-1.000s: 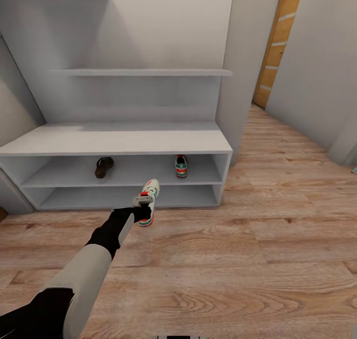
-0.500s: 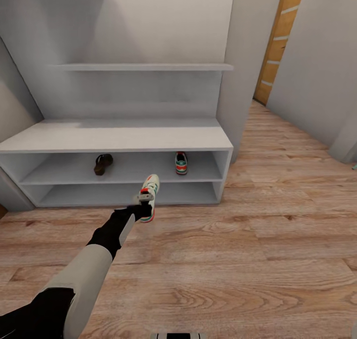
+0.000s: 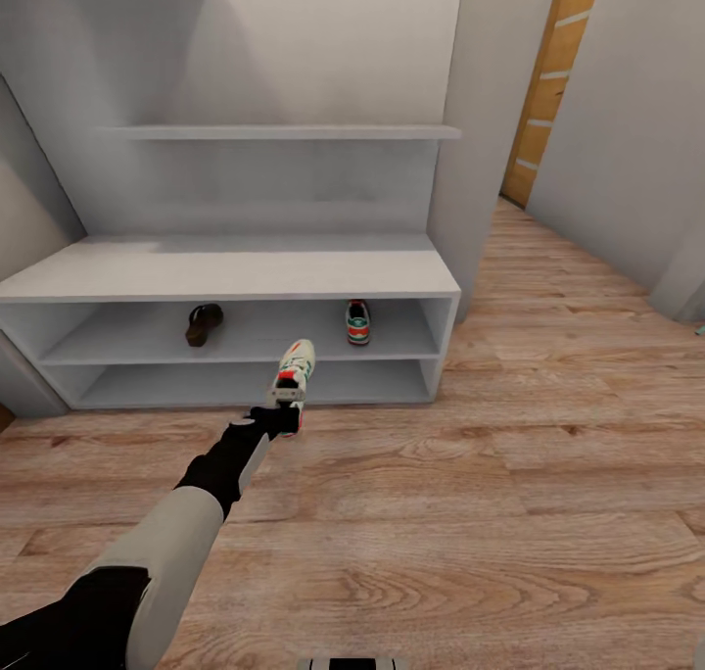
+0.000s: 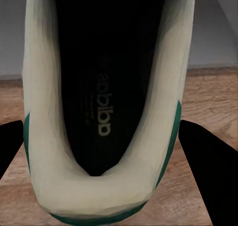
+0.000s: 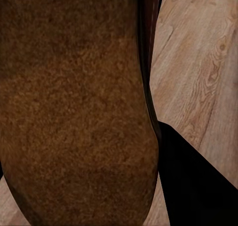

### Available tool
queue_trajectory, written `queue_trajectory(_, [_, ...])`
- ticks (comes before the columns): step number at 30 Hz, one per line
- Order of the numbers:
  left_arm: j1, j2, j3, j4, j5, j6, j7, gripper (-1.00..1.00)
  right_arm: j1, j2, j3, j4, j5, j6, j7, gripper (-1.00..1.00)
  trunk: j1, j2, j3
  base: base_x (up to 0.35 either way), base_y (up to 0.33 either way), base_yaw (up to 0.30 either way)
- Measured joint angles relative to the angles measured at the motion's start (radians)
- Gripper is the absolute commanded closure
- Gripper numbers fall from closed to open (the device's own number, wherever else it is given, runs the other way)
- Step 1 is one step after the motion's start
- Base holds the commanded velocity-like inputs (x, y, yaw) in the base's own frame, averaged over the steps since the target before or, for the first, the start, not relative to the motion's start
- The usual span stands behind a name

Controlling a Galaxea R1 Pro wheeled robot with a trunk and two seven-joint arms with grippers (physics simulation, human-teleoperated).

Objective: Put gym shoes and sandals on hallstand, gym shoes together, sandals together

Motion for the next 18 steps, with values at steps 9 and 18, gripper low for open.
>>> queue_trajectory(9, [0.000, 0.000, 0.001, 0.013, -0.002, -0.024, 0.000, 1.00, 0.000, 0.000, -0.001, 0.000, 0.000, 0.000, 0.000, 1.00, 0.000, 0.000, 0.000, 0.063, 0.000, 0.000])
queue_trajectory(18, [0.000, -0.001, 0.001, 0.013, -0.001, -0.024, 0.000, 1.00, 0.000, 0.000, -0.002, 0.000, 0.000, -0.001, 0.000, 1.00, -0.001, 0.000, 0.000, 0.329, 0.000, 0.000])
